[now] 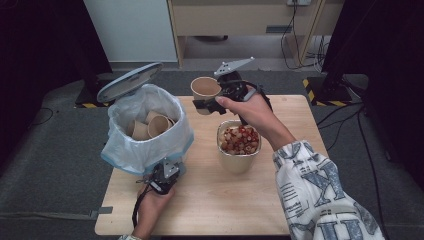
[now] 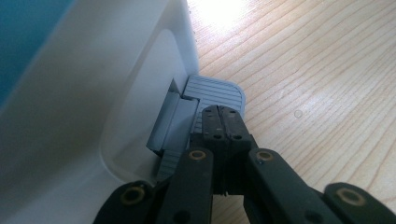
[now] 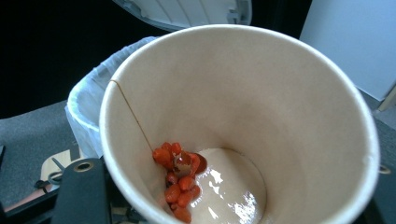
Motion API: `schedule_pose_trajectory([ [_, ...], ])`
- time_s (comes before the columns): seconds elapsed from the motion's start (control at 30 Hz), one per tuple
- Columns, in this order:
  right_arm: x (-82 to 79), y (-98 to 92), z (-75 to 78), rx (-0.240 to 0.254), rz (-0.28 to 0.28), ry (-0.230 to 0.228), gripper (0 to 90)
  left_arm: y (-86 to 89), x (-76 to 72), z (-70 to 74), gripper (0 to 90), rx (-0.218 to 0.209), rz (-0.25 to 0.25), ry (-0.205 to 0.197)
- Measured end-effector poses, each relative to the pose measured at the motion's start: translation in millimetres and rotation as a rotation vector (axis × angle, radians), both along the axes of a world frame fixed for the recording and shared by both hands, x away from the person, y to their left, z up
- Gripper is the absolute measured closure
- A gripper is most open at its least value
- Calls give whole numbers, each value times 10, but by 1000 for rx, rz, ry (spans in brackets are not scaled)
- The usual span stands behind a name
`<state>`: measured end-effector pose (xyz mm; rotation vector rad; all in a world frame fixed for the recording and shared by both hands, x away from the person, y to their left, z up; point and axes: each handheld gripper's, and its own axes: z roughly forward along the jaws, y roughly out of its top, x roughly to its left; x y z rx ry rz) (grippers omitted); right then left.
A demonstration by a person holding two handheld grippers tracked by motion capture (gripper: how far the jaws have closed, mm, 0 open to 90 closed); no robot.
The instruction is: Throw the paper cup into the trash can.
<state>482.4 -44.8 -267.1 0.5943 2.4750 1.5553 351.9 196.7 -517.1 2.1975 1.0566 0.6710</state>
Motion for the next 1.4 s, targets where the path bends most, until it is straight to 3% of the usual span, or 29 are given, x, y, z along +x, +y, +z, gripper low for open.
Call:
schedule_pose_trajectory([
  [0.5, -16, 510, 20, -13, 45, 5, 303, 2, 0, 0, 895, -2, 1, 0],
  [0.8, 10, 712, -15, -8, 52, 13, 303, 3, 0, 0, 895, -2, 2, 1],
  [1.4, -81, 1188, -117, -26, 118, 24, 297, 3, 0, 0, 895, -2, 2, 1],
])
